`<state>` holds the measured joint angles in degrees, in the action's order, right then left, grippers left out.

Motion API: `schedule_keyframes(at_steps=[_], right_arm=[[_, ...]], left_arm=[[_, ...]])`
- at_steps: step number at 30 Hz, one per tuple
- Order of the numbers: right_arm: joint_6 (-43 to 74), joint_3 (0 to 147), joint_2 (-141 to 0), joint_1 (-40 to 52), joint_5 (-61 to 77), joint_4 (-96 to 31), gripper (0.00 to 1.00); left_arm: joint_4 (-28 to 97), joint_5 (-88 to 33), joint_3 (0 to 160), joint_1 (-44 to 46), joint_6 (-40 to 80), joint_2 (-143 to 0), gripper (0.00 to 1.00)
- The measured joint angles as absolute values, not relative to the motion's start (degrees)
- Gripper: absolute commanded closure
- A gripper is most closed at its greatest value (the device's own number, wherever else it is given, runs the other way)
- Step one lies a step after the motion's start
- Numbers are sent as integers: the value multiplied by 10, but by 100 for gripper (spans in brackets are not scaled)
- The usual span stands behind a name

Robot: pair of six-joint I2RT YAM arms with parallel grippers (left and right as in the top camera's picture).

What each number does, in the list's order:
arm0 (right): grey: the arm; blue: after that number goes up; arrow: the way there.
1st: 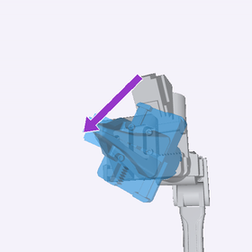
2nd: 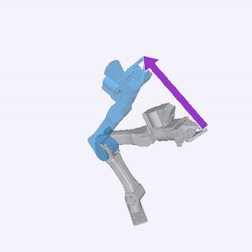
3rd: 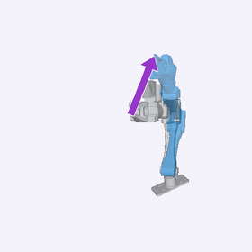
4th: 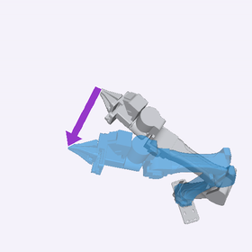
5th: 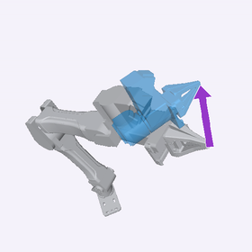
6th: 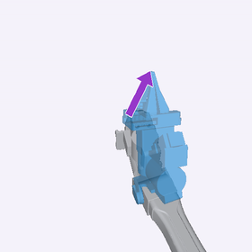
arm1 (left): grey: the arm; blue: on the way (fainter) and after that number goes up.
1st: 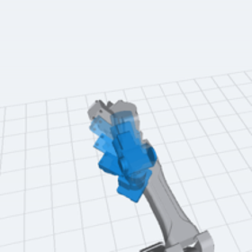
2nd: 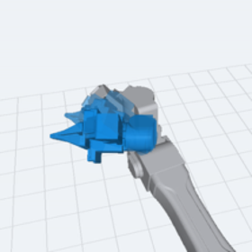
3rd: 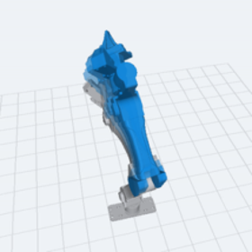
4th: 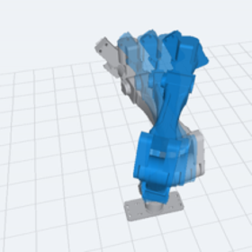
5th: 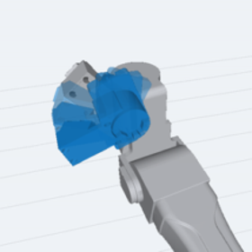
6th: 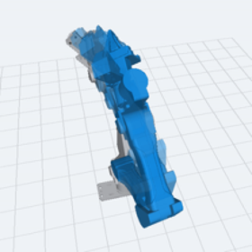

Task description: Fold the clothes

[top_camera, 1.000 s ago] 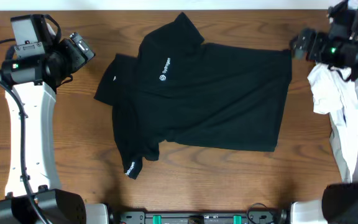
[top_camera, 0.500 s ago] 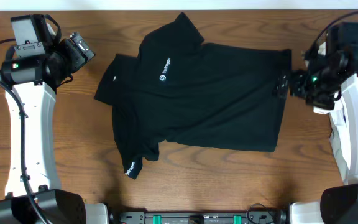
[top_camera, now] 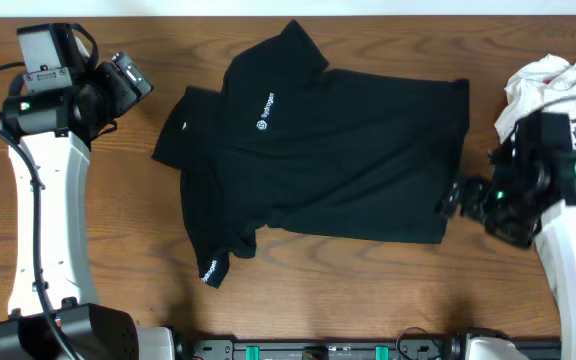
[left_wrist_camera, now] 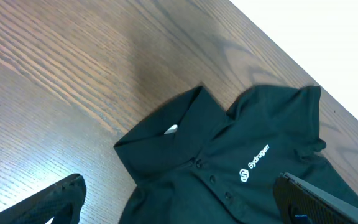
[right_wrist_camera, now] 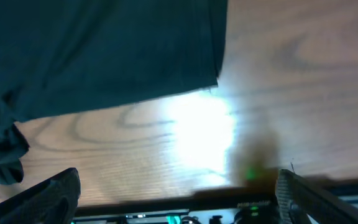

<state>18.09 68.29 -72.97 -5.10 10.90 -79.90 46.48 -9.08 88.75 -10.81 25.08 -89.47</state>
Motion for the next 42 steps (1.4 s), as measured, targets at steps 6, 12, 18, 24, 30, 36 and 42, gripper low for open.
schedule_keyframes(at_steps=[6,12,18,24,30,36,42], right_arm=[[211,592,-724,-51,106,-769,26],[242,515,-724,-51,105,-705,33],[262,433,-724,-51,105,-597,35],[268,376,-724,-51,105,-509,38],[273,333,-724,-51,104,-422,40],[279,312,-724,-51,98,-367,40],[281,312,-724,-51,91,-346,52]], left_arm=[[465,-91,888,-108,251,-895,2],[465,-91,888,-108,251,-895,2],[465,-91,888,-108,251,-895,2],[465,-91,888,-108,251,-895,2],[465,-91,888,-108,251,-895,2],[465,-91,888,-108,251,-895,2],[465,-91,888,-108,251,-895,2]])
